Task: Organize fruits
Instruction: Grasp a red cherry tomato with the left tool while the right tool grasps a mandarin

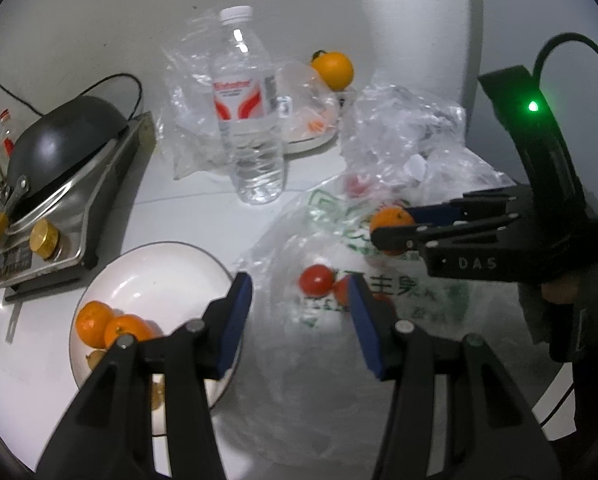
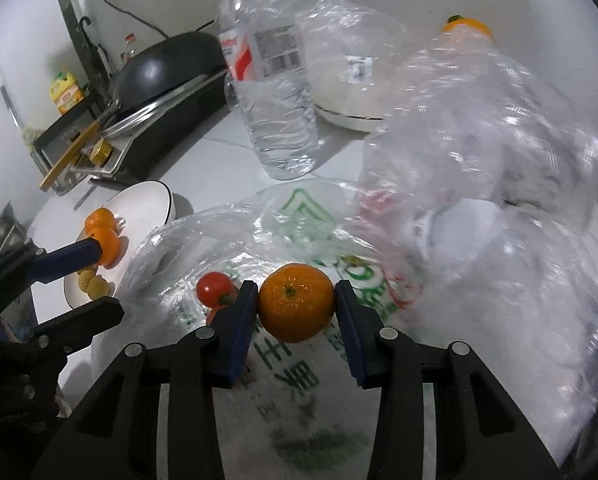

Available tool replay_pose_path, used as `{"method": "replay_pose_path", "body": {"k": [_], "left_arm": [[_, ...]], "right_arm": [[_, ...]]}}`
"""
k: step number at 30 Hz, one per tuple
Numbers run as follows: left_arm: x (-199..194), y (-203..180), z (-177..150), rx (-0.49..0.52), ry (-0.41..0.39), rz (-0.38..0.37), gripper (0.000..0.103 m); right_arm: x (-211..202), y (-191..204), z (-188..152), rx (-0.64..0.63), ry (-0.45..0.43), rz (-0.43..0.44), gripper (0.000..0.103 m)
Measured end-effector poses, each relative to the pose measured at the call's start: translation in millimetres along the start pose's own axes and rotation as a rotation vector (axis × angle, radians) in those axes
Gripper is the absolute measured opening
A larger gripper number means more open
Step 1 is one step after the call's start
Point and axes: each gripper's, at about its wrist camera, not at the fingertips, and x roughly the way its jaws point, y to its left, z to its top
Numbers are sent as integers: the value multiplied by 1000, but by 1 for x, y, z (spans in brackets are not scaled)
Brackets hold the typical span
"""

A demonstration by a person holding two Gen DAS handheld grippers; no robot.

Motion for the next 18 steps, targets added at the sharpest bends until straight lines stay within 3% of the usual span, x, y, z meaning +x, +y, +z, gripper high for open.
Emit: {"method": "replay_pose_path", "body": {"k": [18], "left_arm": [[23,-49,1,27,83,-46,51]], "right_arm": [[-32,-24,-24,32,-30,7,42]]}}
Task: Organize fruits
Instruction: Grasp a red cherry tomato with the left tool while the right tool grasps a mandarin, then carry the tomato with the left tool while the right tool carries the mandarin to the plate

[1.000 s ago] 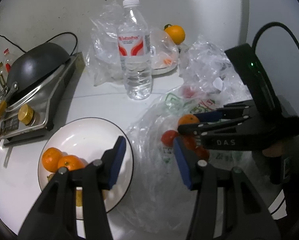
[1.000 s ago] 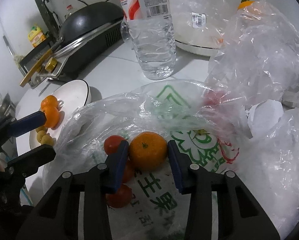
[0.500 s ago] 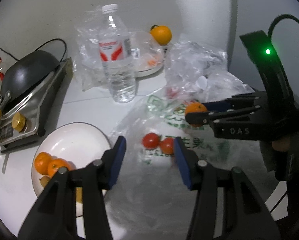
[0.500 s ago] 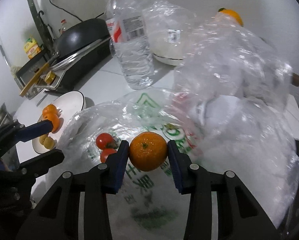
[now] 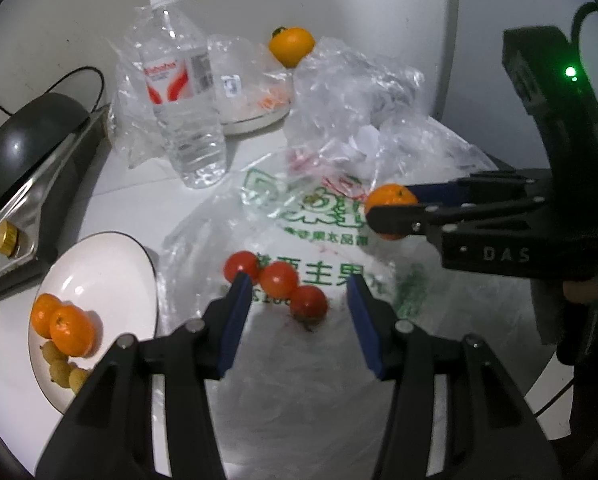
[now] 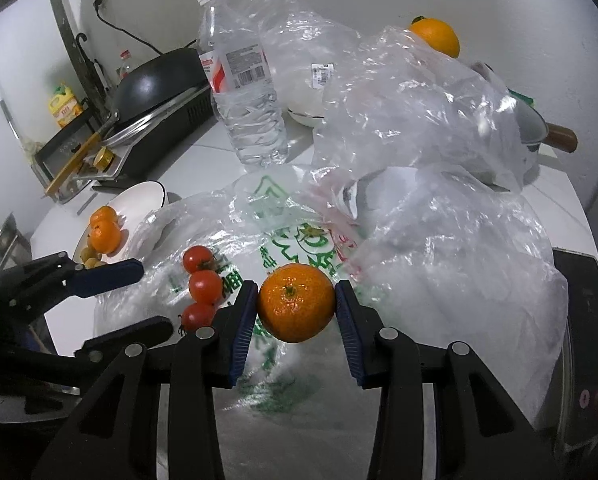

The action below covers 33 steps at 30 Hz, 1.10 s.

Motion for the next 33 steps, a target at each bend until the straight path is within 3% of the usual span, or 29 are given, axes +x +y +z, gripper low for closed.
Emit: {"method": "replay_pose_path", "body": {"k": [8,14,19,33], "left_arm": [[23,-6,-4,-2,70,16,49],[36,-7,-6,7,111,10,35],[45,-3,-8,-5,139,5,31],[29,1,-6,-7,91,-28,26]], "right_arm": [[1,-5,-2,7,-8,31,42],[2,-10,-4,19,-17,39,42],[2,-12,-4,26,-21,32,42],[-5,-2,-2,10,-31,11,42]]}}
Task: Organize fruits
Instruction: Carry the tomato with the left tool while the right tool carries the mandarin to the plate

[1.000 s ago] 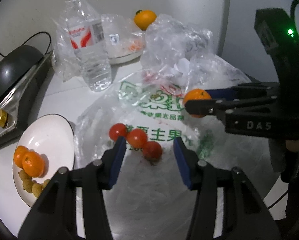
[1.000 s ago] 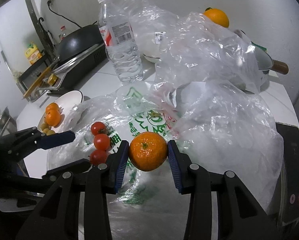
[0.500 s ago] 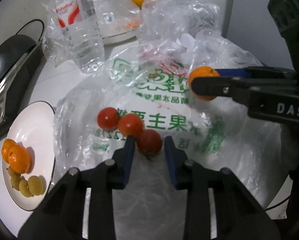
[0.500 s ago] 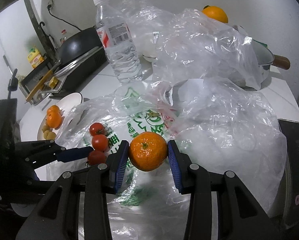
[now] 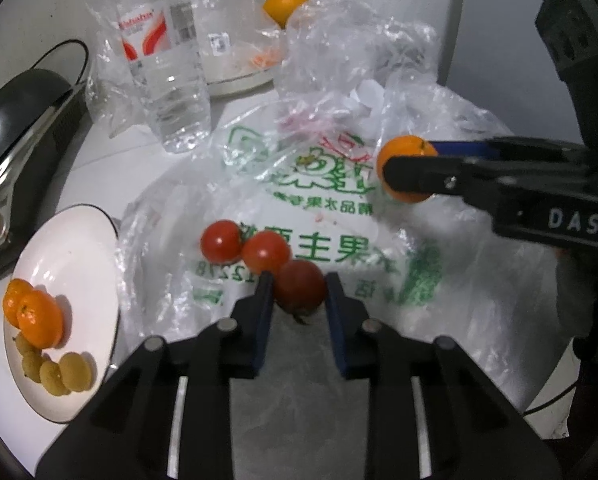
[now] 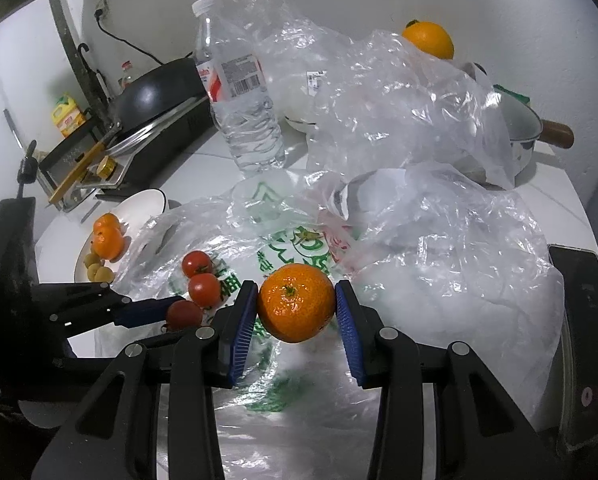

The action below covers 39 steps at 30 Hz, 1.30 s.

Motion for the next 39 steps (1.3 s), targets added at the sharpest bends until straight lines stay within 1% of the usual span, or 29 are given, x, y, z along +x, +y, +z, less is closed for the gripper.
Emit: {"method": "replay_pose_path", "body": {"k": [11,19,29,39], "left_arm": [[-37,-2,-4,12,-83,5,26],[-54,-2,-9,25,-129,5,26],[-71,2,-10,18,-169,21,26],[-81,16,-13,-1,-194,44,26]], "right_arm": [[-12,23,-1,-36,-15,4,42],[-18,32,-6,-35,-29,9,42],[-23,41,-7,-50,-33,13,42],[-17,57,-8,-76,-19,31,42]]}}
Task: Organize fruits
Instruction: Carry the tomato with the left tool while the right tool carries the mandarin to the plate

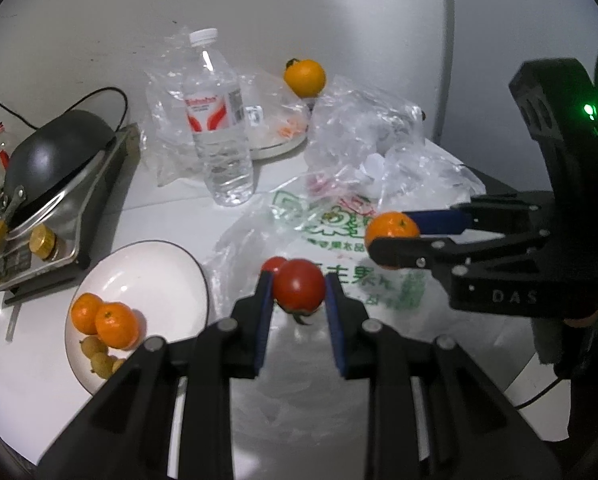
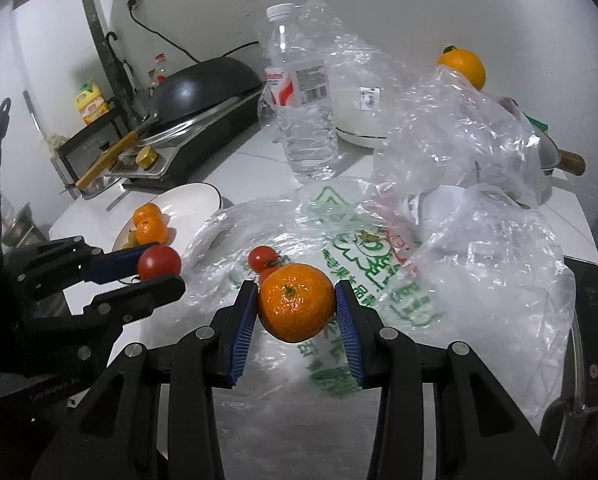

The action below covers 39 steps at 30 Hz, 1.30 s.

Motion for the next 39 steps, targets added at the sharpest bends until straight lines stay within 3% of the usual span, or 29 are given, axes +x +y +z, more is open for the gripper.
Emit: {"method": "replay_pose_path", "body": {"k": [39], "left_arm": [[-22,94,-29,-94,-46,79,26]], "right_arm": [[45,82,30,-121,54,22,42]]}}
